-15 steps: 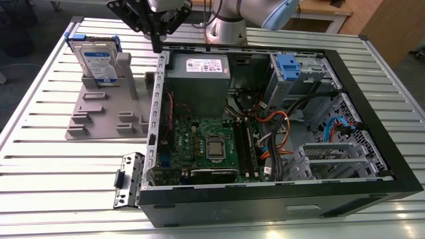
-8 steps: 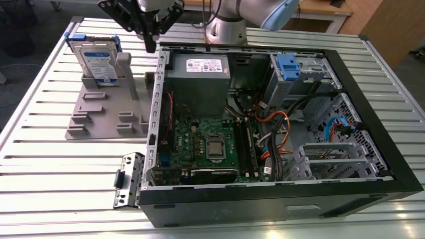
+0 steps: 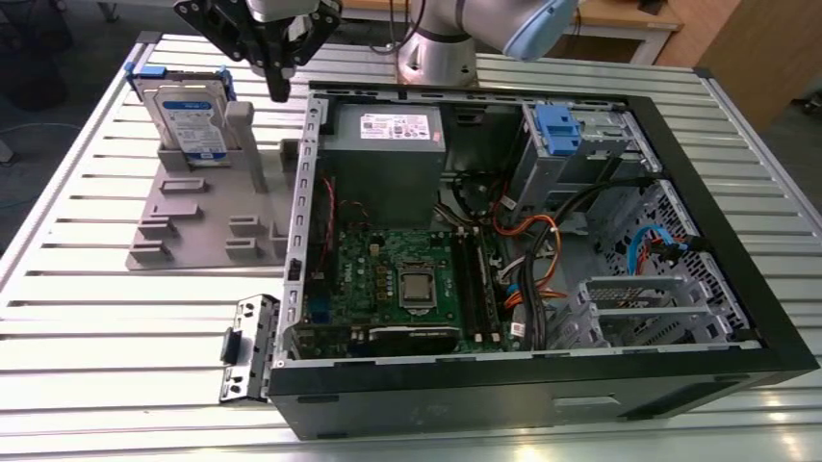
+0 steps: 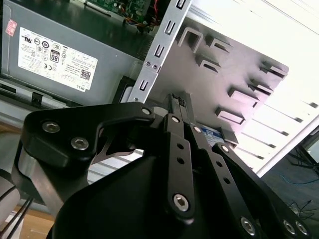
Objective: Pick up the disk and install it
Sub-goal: 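Reach for the disk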
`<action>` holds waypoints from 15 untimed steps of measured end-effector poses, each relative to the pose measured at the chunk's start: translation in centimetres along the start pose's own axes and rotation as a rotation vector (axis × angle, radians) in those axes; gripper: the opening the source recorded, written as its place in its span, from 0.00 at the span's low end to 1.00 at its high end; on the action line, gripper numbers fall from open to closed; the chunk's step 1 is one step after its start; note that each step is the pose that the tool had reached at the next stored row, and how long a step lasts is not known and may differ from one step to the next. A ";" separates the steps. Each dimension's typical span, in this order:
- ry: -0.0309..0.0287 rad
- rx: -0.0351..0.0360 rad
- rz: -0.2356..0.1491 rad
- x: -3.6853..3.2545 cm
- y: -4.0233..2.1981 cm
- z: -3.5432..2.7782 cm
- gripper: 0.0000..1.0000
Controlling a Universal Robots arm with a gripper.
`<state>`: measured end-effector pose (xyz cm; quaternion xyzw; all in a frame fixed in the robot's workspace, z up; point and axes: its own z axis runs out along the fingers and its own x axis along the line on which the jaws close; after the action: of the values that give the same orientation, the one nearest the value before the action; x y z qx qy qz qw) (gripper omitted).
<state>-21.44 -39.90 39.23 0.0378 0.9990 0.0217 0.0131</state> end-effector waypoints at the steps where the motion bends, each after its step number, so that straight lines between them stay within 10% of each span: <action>1: -0.0001 -0.0001 0.000 0.13 -0.01 0.00 0.10; 15: 0.0000 0.0000 0.000 2.15 -0.16 0.00 0.10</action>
<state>-23.59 -39.89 39.17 0.0378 0.9990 0.0217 0.0131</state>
